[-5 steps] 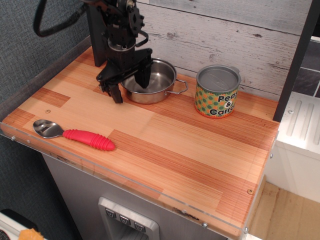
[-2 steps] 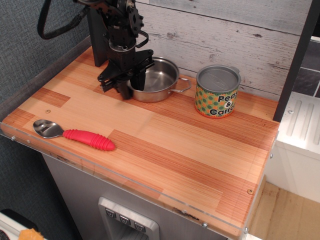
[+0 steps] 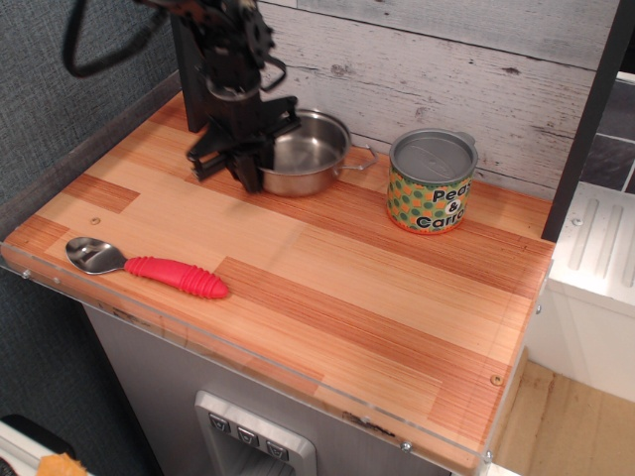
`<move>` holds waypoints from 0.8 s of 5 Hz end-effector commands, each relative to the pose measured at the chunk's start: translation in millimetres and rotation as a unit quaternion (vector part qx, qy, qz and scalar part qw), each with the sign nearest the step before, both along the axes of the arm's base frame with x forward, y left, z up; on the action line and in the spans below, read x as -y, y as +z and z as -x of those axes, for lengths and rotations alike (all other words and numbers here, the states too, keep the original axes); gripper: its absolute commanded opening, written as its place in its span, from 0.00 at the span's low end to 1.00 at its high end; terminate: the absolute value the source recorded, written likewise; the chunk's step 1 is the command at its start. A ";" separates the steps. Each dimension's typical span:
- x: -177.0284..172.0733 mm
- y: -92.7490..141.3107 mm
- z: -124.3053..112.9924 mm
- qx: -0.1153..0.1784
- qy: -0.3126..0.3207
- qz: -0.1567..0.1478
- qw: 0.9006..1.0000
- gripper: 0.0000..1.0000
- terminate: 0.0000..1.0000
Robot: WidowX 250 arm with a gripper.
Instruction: Move pot to the far bottom right
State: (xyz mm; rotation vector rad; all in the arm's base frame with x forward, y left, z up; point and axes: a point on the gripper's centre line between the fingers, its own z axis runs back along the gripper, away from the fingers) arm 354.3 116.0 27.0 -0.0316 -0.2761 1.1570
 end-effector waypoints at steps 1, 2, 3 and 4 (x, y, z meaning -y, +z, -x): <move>-10.7 51.6 8.1 0.018 -0.022 -0.042 0.999 0.00 0.00; -13.5 56.8 22.8 -0.021 -0.074 -0.040 0.996 0.00 0.00; -9.3 60.7 39.0 -0.040 -0.135 -0.043 0.989 0.00 0.00; -1.3 60.6 54.3 -0.038 -0.190 -0.042 0.980 0.00 0.00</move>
